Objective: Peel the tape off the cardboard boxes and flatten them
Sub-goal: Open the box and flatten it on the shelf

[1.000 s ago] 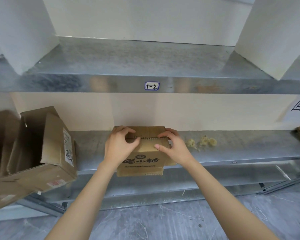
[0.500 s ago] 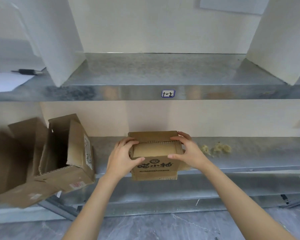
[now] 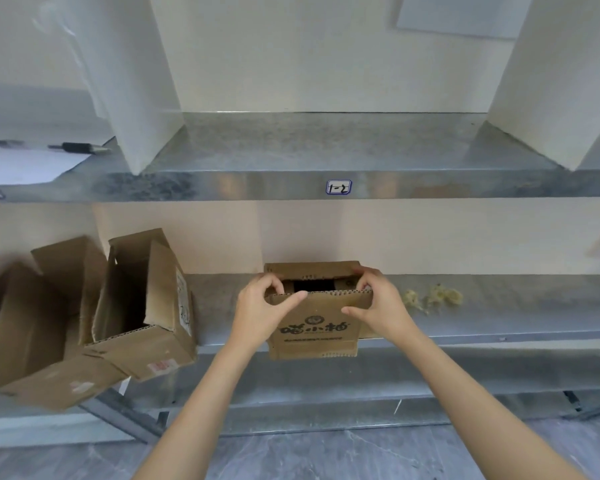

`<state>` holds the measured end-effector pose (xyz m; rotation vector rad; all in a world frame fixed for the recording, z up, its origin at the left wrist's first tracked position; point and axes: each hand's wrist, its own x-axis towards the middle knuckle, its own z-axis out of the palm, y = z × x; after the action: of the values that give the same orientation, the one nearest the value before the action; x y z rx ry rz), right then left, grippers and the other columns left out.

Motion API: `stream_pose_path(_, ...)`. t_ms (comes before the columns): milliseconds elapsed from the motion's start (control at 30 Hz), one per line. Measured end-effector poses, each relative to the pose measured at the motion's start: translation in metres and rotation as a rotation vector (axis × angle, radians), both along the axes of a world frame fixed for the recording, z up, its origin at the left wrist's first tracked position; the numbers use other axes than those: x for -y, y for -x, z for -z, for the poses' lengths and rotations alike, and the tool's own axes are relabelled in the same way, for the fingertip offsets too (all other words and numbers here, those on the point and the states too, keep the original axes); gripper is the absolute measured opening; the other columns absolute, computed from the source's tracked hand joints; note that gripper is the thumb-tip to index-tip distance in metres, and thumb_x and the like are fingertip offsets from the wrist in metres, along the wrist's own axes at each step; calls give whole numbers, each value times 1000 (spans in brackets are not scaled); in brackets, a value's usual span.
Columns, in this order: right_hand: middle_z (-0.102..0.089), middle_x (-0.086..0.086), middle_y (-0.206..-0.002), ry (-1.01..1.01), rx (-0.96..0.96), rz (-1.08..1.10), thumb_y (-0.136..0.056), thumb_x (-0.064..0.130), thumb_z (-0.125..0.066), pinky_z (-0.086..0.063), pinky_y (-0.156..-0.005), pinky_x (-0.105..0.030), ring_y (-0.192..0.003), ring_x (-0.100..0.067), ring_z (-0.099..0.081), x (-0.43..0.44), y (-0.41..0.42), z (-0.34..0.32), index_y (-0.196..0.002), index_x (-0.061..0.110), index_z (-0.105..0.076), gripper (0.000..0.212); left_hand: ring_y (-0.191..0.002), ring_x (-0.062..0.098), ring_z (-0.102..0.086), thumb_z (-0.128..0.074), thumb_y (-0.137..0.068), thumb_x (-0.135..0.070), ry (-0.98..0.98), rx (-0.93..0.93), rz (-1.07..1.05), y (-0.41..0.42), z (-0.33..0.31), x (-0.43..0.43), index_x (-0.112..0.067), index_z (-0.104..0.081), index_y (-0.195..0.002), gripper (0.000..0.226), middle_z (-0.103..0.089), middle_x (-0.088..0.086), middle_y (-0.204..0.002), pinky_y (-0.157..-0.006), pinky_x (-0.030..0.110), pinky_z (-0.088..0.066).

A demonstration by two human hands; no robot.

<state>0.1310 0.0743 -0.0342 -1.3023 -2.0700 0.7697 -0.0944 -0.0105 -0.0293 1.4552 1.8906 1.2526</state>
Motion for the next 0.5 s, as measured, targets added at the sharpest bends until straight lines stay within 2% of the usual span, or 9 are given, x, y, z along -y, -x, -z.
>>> stream_pose_path(67,-48,-1,-141,17,-13,-27,-68,17,-88,-35,-80,-22,-105,-14,-52,3,-4,-2,-78,26,-45,45,-102,11,-59,-80,-78,-39,13,53,-33,-1,0,3,-11,-55,-70,38,-70,0,-98,-80,8,-36)
stream_pose_path(167,-33,7,-150,71,-34,-72,-68,25,-88,-37,-97,-21,-121,-6,-47,8,-9,-6,-92,26,-58,38,-102,8,-56,-80,-80,-37,31,82,-59,-4,-1,9,-7,-58,-71,37,-69,-4,-99,-79,4,-32)
stream_pose_path(200,-30,9,-151,91,-45,-80,-69,29,-88,-37,-100,-22,-126,-3,-43,11,-11,-8,-99,27,-61,40,-104,7,-54,-80,-80,-36,32,94,-63,-5,-1,11,-6,-60,-72,37,-67,-8,-99,-80,7,-33)
stream_pose_path(267,-26,14,-151,137,-69,-75,-74,39,-83,-36,-104,-28,-134,-1,-34,16,-14,-13,-107,33,-62,39,-109,8,-52,-81,-79,-36,34,112,-68,-7,1,13,-6,-61,-72,37,-63,-13,-101,-88,21,-38)
stream_pose_path(333,-28,13,-151,195,-127,-45,-82,44,-73,-30,-102,-27,-139,-1,-28,19,-13,-17,-107,34,-64,28,-115,11,-53,-81,-77,-39,48,115,-60,-7,4,14,-10,-62,-72,36,-63,-13,-109,-98,34,-39)
stream_pose_path(400,-32,7,-152,248,-178,-9,-89,44,-64,-23,-103,-27,-143,-2,-21,19,-13,-17,-102,33,-66,17,-117,13,-55,-81,-76,-42,66,133,-44,-7,7,14,-16,-66,-75,30,-62,-11,-119,-101,39,-43)
stream_pose_path(500,-44,2,-146,304,-163,9,-92,39,-63,-24,-104,-29,-144,-7,-24,14,-13,-14,-99,32,-68,12,-114,9,-57,-80,-77,-43,68,141,10,-6,11,17,-24,-72,-88,24,-60,-12,-122,-98,26,-44)
